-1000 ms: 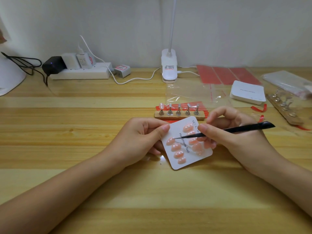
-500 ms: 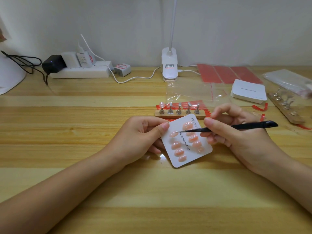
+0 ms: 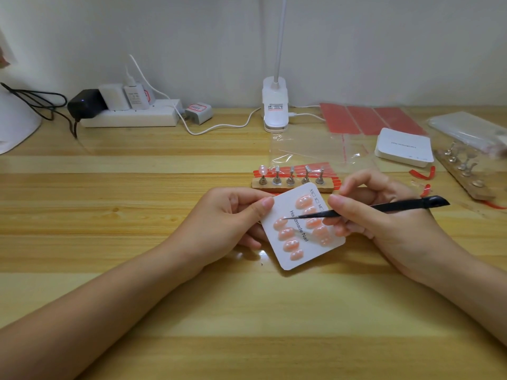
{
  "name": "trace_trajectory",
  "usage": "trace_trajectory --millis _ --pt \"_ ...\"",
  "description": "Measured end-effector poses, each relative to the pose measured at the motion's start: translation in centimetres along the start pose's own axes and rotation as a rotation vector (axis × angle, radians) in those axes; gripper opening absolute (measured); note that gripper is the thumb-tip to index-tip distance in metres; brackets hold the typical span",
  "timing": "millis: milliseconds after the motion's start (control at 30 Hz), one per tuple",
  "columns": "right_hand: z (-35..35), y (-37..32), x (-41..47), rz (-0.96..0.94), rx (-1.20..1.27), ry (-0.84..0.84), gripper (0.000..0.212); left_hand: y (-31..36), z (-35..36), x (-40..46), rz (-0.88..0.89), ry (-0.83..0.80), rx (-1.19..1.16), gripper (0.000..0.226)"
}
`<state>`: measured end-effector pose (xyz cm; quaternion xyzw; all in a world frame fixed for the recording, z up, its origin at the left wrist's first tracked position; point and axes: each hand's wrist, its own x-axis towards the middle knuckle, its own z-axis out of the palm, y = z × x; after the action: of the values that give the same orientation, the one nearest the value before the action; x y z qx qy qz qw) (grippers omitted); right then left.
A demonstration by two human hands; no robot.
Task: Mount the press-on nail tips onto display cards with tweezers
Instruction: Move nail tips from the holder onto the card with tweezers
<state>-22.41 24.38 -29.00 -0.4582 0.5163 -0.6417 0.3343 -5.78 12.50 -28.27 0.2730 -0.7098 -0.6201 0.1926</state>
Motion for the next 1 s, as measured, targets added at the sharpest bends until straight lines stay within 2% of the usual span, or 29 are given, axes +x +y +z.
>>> trace_trajectory --millis 500,700,800,933,1000 --pt "0.04 -0.05 -0.13 -0.049 -0.089 0.009 0.009 -0.09 -0.31 0.03 -0.014 -0.001 -0.025 0.017" --pt "0.48 -0.57 -0.40 -0.116 -0.215 0.026 0.011 -0.03 -0.38 0.03 -0.014 -0.014 -0.036 0.017" --pt "0.58 -0.56 -0.54 -0.156 -0.247 0.083 0.014 0.01 -0.35 -0.02 -0.010 -0.008 -0.048 0.017" --pt "0.36 -0.61 -0.61 -0.203 -0.164 0.252 0.016 0.01 -0.32 -0.06 -0.011 0.012 -0.073 0.018" --pt "0.68 -0.82 -0.86 -0.284 -0.214 0.257 0.014 0.03 -0.28 -0.06 -0.016 0.017 -0.086 0.017"
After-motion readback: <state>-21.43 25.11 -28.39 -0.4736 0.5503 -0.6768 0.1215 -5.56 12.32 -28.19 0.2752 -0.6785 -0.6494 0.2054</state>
